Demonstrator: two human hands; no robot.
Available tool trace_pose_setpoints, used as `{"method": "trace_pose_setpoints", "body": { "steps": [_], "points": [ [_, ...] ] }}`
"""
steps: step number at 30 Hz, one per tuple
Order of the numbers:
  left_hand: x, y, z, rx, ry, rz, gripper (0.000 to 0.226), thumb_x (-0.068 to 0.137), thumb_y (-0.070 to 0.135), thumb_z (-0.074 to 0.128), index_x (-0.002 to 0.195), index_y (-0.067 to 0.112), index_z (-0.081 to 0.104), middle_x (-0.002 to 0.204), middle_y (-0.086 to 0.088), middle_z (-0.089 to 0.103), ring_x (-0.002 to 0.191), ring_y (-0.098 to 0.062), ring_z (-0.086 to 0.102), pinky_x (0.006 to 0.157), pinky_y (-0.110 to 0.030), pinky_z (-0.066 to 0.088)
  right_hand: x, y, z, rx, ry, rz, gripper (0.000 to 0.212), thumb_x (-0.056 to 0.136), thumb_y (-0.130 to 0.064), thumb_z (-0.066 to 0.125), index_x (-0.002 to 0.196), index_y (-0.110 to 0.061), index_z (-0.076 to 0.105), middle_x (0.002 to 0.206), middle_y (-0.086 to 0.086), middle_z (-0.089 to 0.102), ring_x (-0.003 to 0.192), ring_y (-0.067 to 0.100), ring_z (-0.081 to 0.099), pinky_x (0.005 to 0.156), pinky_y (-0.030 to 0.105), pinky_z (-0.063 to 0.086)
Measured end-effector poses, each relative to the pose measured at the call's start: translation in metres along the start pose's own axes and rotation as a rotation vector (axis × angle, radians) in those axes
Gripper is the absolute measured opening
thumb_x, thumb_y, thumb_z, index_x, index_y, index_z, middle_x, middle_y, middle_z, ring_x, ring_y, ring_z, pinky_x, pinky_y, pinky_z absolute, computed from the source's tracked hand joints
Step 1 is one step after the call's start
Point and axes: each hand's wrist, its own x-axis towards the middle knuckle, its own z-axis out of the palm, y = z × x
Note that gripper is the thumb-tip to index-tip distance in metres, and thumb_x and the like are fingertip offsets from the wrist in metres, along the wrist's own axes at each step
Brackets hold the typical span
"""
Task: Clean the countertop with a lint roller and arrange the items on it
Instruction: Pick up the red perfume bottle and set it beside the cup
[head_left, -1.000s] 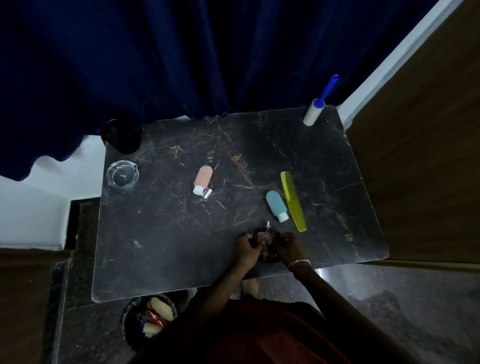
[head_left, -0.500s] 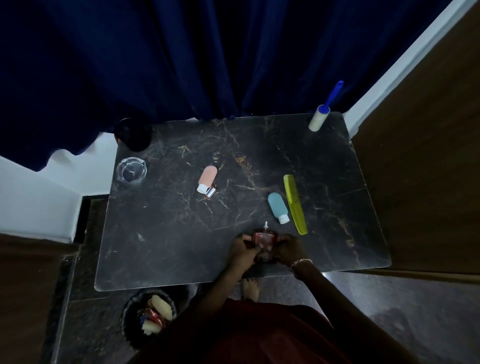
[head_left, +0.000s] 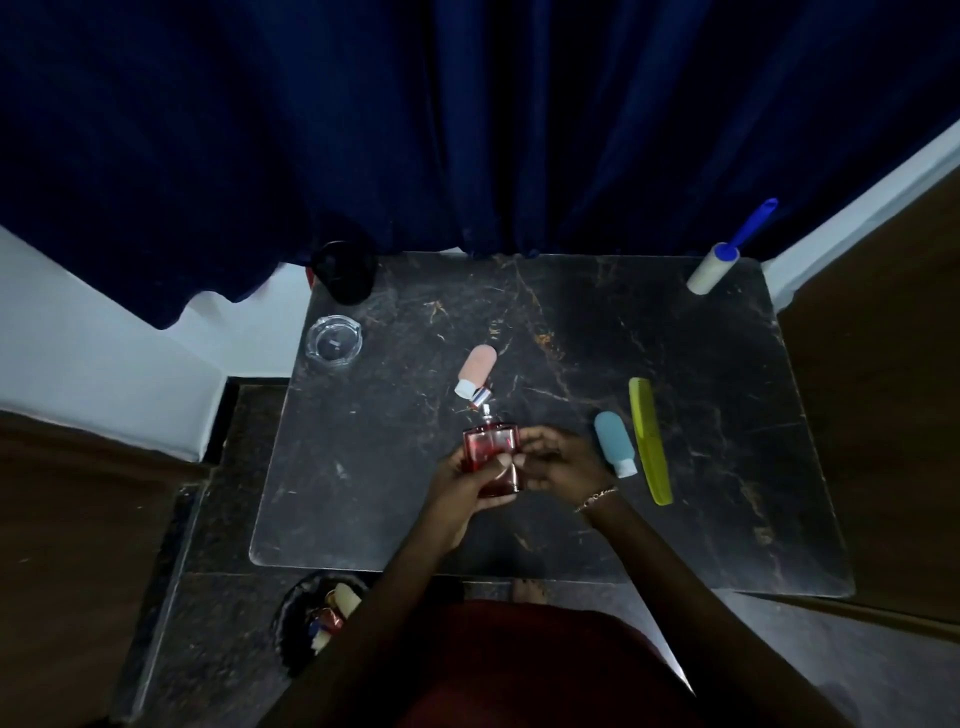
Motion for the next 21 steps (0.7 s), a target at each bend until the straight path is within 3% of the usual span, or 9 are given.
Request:
{"method": "trace_pose_setpoints", "body": {
  "steps": [4, 6, 8, 9, 11, 13, 17, 21],
  "points": [
    [0.003, 0.021, -0.034, -0.070, 0.076, 0.030, 0.032, 0.087, 0.013, 0.078, 0.119, 0.016, 0.072, 0.114, -0.011, 0.078, 0.103, -0.031, 0.076, 0.074, -0.043, 0.062, 0.036, -0.025, 0.028, 0.010, 0.021, 0.012, 0.025, 0.090, -0.006, 0.067, 0.114, -0.002, 0.066, 0.104, 0.014, 0.071, 0.082, 0.016, 0.068, 0.065, 0.026, 0.058],
    [0.003, 0.028, -0.050, -0.100, 0.116, 0.028, 0.032, 0.087, 0.009, 0.077, 0.119, 0.013, 0.072, 0.113, -0.011, 0.078, 0.101, -0.032, 0.076, 0.072, -0.043, 0.063, 0.058, -0.029, 0.041, -0.153, 0.146, -0.027, 0.022, 0.088, -0.010, 0.069, 0.109, -0.001, 0.068, 0.102, 0.017, 0.072, 0.080, 0.017, 0.067, 0.069, 0.022, 0.054],
    [0.002, 0.032, -0.063, -0.103, 0.140, 0.025, 0.030, 0.088, 0.007, 0.076, 0.117, 0.014, 0.072, 0.111, -0.011, 0.079, 0.100, -0.032, 0.077, 0.072, -0.043, 0.063, 0.079, -0.029, 0.052, -0.386, 0.240, -0.086, 0.020, 0.085, -0.013, 0.070, 0.101, -0.002, 0.071, 0.098, 0.015, 0.074, 0.085, 0.022, 0.068, 0.069, 0.008, 0.048],
    [0.002, 0.034, -0.070, -0.099, 0.147, 0.021, 0.030, 0.089, 0.007, 0.075, 0.117, 0.015, 0.072, 0.111, -0.010, 0.079, 0.100, -0.031, 0.077, 0.072, -0.043, 0.063, 0.088, -0.028, 0.057, -0.467, 0.265, -0.083, 0.022, 0.083, -0.016, 0.071, 0.101, -0.003, 0.071, 0.099, 0.015, 0.075, 0.088, 0.024, 0.068, 0.072, 0.010, 0.049],
    [0.002, 0.035, -0.083, -0.093, 0.159, 0.014, 0.031, 0.088, 0.007, 0.075, 0.118, 0.014, 0.072, 0.111, -0.011, 0.079, 0.098, -0.031, 0.077, 0.072, -0.042, 0.063, 0.101, -0.025, 0.068, -0.579, 0.292, -0.044, 0.030, 0.081, -0.021, 0.073, 0.105, -0.004, 0.069, 0.105, 0.016, 0.073, 0.101, 0.030, 0.067, 0.090, 0.030, 0.052],
    [0.002, 0.035, -0.095, -0.089, 0.169, 0.010, 0.031, 0.087, 0.008, 0.076, 0.117, 0.014, 0.072, 0.110, -0.012, 0.079, 0.098, -0.032, 0.077, 0.071, -0.042, 0.063, 0.109, -0.022, 0.077, -0.712, 0.310, -0.051, 0.036, 0.080, -0.022, 0.074, 0.109, -0.003, 0.066, 0.114, 0.018, 0.069, 0.113, 0.035, 0.060, 0.101, 0.041, 0.045],
    [0.005, 0.037, -0.113, -0.063, 0.167, -0.005, 0.035, 0.085, 0.010, 0.079, 0.119, 0.015, 0.072, 0.112, -0.013, 0.078, 0.101, -0.034, 0.076, 0.073, -0.044, 0.063, 0.118, -0.015, 0.090, -0.812, 0.393, -0.010, 0.053, 0.079, -0.027, 0.073, 0.124, -0.005, 0.056, 0.132, 0.018, 0.056, 0.132, 0.036, 0.040, 0.108, 0.042, 0.037],
    [0.010, 0.042, -0.127, -0.040, 0.144, -0.014, 0.037, 0.085, 0.010, 0.080, 0.121, 0.014, 0.071, 0.114, -0.015, 0.077, 0.102, -0.038, 0.075, 0.075, -0.046, 0.063, 0.124, -0.008, 0.099, -0.918, 0.452, 0.037, 0.049, 0.084, -0.028, 0.062, 0.128, -0.009, 0.053, 0.138, 0.016, 0.051, 0.138, 0.032, 0.034, 0.108, 0.041, 0.033]
  ]
}}
